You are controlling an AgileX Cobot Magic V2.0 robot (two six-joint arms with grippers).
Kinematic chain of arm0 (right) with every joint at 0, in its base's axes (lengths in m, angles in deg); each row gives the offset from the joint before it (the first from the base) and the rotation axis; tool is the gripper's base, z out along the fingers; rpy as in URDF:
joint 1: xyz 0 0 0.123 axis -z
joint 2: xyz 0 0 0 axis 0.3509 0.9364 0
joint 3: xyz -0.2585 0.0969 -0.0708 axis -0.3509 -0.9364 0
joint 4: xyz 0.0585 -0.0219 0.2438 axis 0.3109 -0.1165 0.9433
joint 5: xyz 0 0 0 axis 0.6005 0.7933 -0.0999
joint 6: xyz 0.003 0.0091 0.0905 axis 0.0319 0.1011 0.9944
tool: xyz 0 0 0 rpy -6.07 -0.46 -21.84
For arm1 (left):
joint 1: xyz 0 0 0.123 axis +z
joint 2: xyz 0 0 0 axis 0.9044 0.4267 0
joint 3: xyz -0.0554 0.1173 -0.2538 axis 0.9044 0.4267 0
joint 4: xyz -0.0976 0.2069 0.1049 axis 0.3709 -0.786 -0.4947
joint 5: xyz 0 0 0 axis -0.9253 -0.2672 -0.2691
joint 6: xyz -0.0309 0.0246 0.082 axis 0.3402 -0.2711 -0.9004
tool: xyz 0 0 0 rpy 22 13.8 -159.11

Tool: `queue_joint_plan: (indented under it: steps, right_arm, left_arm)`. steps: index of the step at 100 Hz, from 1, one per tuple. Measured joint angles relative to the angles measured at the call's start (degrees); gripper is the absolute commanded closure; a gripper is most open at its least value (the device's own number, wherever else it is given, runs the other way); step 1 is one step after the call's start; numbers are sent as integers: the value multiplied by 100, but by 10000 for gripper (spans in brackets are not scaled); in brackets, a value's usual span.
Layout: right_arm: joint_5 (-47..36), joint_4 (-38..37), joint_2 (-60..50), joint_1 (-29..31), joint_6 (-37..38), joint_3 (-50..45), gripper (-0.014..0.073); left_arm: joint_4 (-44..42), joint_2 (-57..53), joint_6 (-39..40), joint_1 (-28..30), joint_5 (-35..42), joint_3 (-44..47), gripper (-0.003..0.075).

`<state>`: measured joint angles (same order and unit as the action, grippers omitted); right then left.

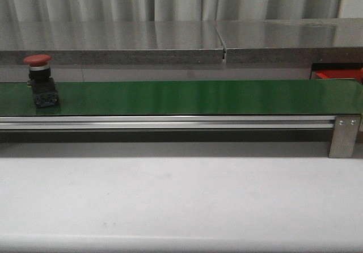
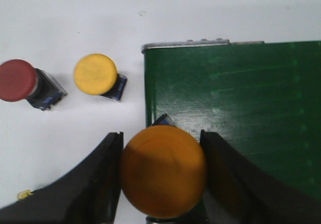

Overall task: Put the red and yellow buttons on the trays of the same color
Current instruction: 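Grasp a yellow button from the pile with the left gripper, then set the yellow button on the belt behind the red one with the left gripper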

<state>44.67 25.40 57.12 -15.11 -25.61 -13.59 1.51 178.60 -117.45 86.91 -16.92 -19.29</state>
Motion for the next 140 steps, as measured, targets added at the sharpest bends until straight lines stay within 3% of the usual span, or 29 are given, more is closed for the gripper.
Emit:
queue_joint_plan:
  steps: [21,50,77,91,113,140]
  right_arm:
    - [0,0,0,0,-11,0,662]
    - [0,0,0,0,-11,0,662]
    - [0,0,0,0,-11,0,662]
    - [0,0,0,0,0,0,662]
    - [0,0,0,0,0,0,662]
    - [0,0,0,0,0,0,662]
  left_arm:
    - [-265,0,-8,-246,130,196,543]
    - [-279,109,-8,-268,130,205,195]
    - [115,-39,-150,-316,157,205,190]
    - [325,-487,-252,-544,189,205,311]
    - [417,-1206,-102,-1094,176,205,741]
    - [417,-2099,217,-1806,236,588,741]
